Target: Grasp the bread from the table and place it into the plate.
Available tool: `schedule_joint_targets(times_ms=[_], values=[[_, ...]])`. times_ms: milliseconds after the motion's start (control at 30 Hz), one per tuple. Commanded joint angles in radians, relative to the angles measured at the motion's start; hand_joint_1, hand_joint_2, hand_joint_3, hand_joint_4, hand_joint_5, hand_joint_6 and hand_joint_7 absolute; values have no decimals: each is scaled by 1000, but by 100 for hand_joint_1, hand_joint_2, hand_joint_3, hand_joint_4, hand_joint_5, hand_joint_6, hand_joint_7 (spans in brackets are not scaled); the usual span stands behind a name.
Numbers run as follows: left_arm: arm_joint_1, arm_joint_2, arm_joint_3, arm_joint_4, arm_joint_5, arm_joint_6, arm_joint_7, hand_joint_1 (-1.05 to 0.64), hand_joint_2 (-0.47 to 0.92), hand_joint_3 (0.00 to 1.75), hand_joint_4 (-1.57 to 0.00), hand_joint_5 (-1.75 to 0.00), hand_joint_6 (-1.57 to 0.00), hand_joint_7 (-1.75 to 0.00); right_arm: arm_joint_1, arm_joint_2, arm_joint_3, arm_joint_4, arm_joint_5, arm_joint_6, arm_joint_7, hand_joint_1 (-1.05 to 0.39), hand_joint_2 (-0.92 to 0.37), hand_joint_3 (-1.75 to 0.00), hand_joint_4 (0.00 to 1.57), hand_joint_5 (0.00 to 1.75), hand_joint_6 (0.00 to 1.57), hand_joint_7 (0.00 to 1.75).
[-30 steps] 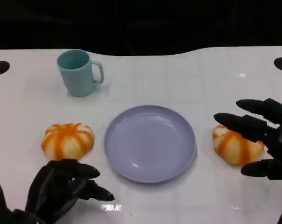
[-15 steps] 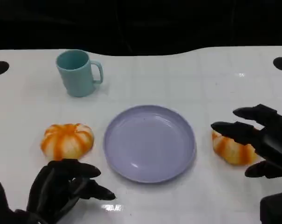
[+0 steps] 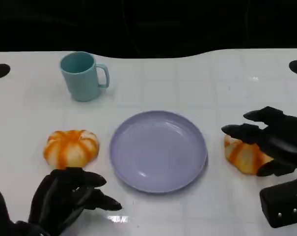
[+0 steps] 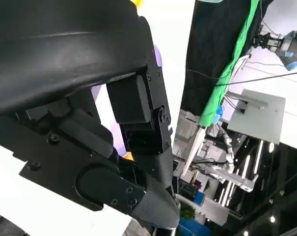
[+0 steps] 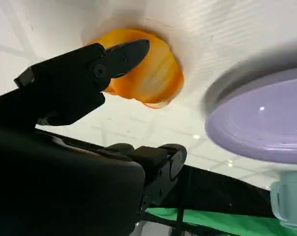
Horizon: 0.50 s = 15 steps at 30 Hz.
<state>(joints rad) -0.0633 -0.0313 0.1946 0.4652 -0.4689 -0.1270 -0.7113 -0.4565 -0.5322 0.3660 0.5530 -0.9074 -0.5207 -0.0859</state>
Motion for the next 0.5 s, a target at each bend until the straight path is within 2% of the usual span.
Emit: schedule_joint_targets(times_ms=[33, 300, 500], values=[[8, 10, 3, -10, 0, 2, 9, -99, 77, 0, -157, -23, -157, 0, -44, 4, 43, 57, -9, 22, -17, -39, -77, -1, 15, 24, 30, 0], [12, 12, 1, -17, 5, 2, 12, -100, 78, 0, -157, -23, -156, 0, -78, 16, 85, 132, 15, 31, -29, -36, -74, 0, 21, 20, 32, 1], [14, 11, 1, -19, 3, 2, 10, -99, 78, 0, -157, -22, -156, 0, -79, 28, 85, 125, 60, 43, 29, -32, -76, 0, 21, 16, 31, 0]])
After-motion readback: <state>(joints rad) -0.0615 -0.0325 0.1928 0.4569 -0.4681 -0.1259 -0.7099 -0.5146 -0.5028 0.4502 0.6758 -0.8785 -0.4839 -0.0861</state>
